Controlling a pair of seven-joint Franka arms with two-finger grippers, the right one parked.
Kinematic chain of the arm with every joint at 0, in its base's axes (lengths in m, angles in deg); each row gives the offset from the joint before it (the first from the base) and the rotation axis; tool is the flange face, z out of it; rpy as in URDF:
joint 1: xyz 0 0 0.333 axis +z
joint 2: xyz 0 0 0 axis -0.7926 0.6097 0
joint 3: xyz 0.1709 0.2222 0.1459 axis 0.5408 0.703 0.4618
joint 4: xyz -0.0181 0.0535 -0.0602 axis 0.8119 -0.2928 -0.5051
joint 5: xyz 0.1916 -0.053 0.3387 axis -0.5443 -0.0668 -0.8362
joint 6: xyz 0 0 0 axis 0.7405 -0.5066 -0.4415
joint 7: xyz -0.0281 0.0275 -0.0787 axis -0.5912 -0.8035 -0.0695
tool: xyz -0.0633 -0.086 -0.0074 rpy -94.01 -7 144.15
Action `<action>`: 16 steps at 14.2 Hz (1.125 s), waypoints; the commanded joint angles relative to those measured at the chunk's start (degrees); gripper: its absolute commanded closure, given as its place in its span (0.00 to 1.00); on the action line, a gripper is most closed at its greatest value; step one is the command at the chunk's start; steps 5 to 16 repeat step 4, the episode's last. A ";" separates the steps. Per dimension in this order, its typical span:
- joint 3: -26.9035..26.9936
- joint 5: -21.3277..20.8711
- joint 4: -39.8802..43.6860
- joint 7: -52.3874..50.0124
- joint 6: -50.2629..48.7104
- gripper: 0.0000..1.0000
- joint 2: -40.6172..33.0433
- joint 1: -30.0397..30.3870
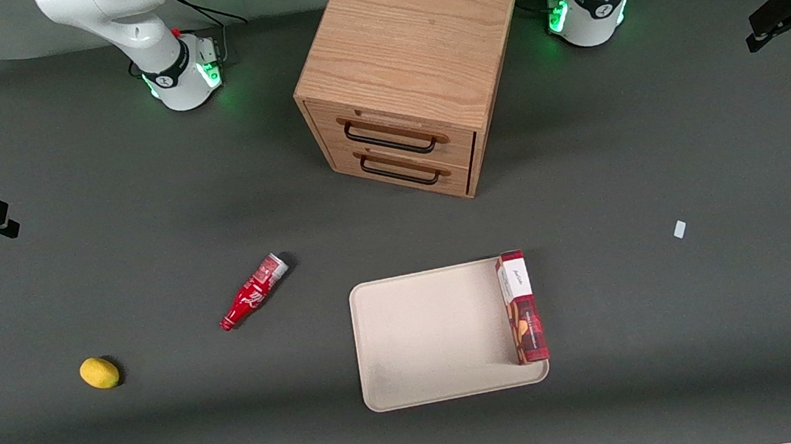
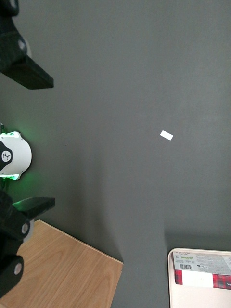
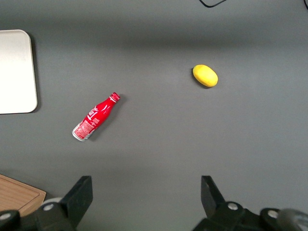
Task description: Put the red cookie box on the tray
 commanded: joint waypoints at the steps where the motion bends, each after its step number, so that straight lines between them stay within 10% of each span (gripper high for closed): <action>1: 0.12 -1.12 6.23 0.32 -3.75 0.00 3.20 -0.73; 16: 0.12 -0.68 10.05 0.33 -6.76 0.00 6.20 -0.73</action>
